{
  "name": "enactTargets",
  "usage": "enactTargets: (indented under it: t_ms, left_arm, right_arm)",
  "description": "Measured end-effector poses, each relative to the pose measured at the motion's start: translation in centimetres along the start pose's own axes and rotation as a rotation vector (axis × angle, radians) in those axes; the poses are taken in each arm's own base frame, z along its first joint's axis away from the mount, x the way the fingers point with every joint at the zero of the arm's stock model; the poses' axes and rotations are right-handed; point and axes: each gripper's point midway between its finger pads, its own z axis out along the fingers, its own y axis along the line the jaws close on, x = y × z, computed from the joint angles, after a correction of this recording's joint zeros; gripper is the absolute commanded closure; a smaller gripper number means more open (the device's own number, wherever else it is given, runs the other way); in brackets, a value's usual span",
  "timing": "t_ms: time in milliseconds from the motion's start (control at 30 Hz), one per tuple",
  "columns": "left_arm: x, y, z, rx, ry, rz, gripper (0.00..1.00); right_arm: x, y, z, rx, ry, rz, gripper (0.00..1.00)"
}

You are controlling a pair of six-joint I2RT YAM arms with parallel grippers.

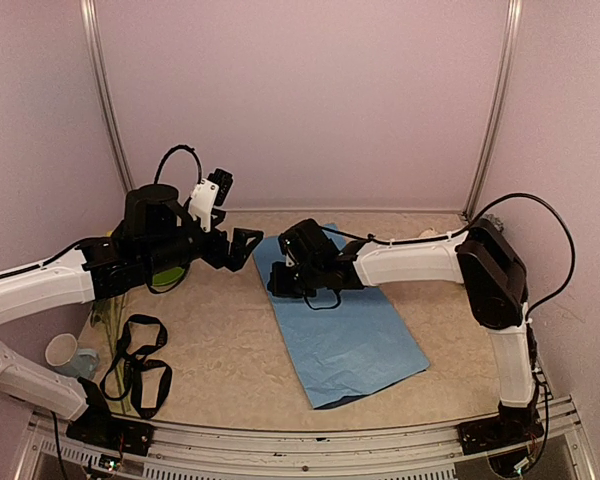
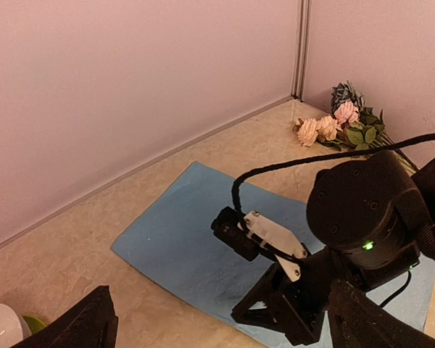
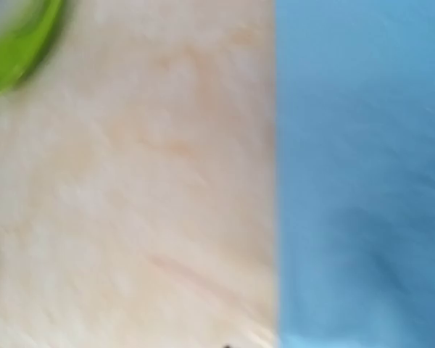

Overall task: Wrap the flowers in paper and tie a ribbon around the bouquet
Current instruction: Move the folded wrapping paper to the center of the board, then pick up the corner of the folded wrapping paper from the center of the board.

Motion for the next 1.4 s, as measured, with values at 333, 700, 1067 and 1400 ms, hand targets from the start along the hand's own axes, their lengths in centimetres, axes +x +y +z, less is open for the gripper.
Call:
enactTargets:
  t_ms: [333,700,1067,1400]
  left_arm:
    - [0.4,-0.3,0.1,0.016,0.007,0.008,0.02]
    - [1.1,-3.0,0.3,0.101,0.023,0.067,0.01]
    - [1.7,-3.1,0.5,0.104,0.044,0.082,0.01]
    - [1.7,-3.1,0.5,0.104,0.043,0.087,0.01]
  right_arm:
    - [-2.0,3.1,-1.1,-0.095,0.014,-0.078,0.07]
    - [3.9,-19.3,-19.6,0.268,0.09,0.191,0.17]
    - [14.1,-23.1,-18.4,0.21,0.339,0.371,0.59]
    - [11.1,-19.0,-17.6,-0.042,0.269,0.329,1.0]
